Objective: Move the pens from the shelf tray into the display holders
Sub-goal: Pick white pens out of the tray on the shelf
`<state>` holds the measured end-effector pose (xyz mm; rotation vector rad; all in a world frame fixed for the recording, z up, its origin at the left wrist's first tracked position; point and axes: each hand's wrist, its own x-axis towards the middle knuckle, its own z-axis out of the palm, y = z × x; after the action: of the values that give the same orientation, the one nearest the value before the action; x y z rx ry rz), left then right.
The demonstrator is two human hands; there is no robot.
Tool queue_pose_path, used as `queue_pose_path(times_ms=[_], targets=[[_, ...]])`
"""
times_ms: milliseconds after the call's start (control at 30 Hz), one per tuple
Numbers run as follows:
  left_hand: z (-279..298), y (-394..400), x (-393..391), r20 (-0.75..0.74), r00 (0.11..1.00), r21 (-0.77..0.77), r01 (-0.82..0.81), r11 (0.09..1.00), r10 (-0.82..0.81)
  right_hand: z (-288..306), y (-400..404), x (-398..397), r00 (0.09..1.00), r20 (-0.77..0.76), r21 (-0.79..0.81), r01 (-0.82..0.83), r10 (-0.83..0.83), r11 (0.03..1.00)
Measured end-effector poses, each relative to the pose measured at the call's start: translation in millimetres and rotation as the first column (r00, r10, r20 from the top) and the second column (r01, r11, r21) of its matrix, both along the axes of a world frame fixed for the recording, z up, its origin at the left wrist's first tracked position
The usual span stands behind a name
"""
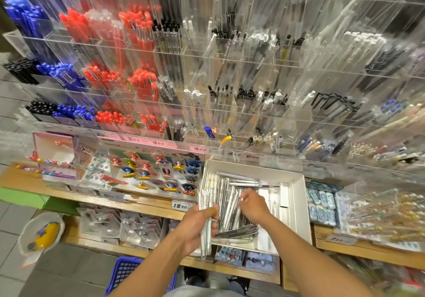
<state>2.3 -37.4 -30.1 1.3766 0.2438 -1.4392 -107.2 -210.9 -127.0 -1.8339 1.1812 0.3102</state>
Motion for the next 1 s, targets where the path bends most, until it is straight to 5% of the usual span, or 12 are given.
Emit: queue_pose_path(times_ms=[267,467,667,800,1000], targets=[[-1,-9,6,0.092,0.991,0.034,0.100,0.994,-0.103,61,-17,-9,0.904,0.372,0.145,0.169,-0.212,0.975],[5,-24,1,0.178,0.974,0.026,0.140,0.990,-0.142,95,2,17,0.854,0.470,0.409,0.013,-0.223,0.913],[11,-22,6,0.109,0.989,-0.049,0.107,0.993,-0.101,85,-3,24,0.878,0.393,0.484,0.055,-0.273,0.873],[8,-14,13,-0.015,0.997,-0.095,0.070,0.993,-0.072,59,-16,22,0.945,0.191,0.272,0.210,-0.267,0.939],[10,-14,16,-0.090,0.995,-0.088,-0.046,0.995,0.038,31,-9,27,0.988,-0.019,0.182,0.155,-0.154,0.971]])
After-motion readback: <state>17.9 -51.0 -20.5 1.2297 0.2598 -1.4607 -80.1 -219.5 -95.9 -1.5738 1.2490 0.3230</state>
